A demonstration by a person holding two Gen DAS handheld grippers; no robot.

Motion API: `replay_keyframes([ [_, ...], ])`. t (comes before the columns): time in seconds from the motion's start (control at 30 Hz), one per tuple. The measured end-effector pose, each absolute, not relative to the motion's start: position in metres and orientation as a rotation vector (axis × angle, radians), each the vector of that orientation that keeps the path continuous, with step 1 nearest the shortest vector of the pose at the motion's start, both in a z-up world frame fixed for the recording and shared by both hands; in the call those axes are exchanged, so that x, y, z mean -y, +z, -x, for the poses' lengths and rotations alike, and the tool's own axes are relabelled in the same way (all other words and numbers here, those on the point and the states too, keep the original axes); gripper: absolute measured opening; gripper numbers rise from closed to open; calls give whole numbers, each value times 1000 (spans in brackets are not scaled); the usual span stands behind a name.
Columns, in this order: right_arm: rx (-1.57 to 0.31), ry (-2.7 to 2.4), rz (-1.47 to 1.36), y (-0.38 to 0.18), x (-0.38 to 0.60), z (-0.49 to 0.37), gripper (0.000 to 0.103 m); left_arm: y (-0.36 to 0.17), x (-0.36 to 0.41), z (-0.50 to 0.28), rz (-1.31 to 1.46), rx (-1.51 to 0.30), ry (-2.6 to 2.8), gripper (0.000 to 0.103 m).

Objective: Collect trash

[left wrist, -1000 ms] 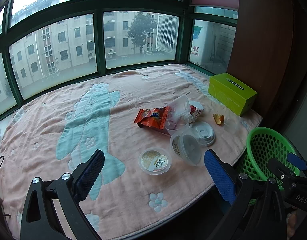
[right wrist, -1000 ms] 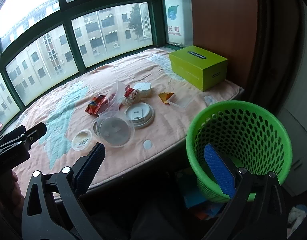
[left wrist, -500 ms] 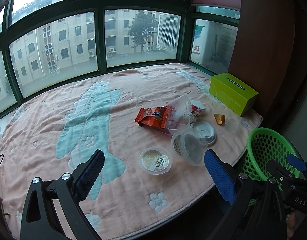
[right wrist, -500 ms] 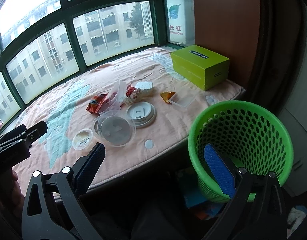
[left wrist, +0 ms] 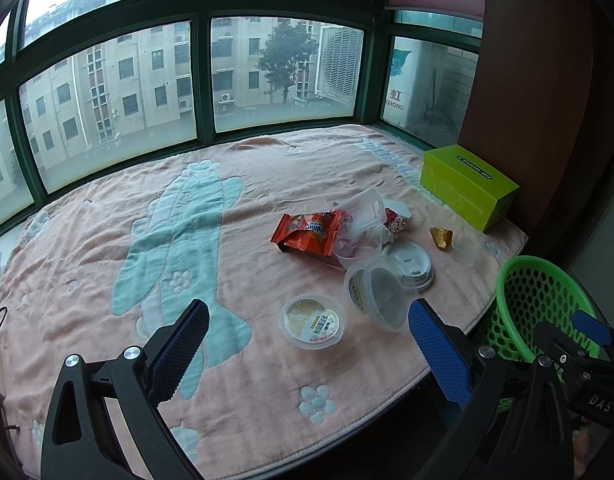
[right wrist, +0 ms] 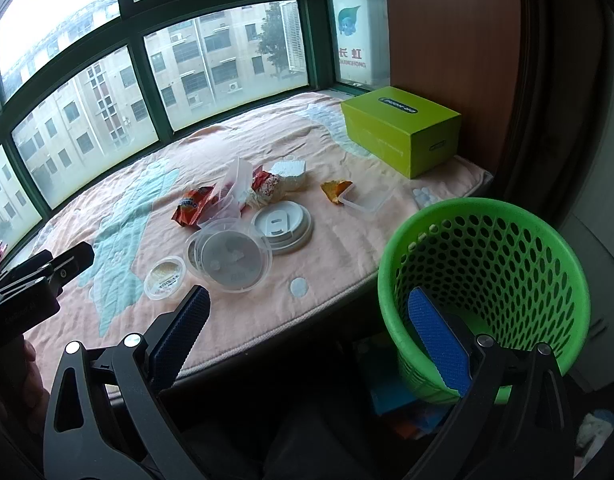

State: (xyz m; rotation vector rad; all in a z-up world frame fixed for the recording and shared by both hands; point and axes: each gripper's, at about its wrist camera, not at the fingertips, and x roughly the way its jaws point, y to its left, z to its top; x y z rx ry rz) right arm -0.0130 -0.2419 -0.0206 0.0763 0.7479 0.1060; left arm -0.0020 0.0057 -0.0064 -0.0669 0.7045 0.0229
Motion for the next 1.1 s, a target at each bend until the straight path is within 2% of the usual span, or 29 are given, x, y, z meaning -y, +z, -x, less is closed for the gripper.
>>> replay_keyframes([
  [1.1, -779, 130, -73, -28, 235, -8, 98, -17, -16, -13, 69, -725, 36, 97],
])
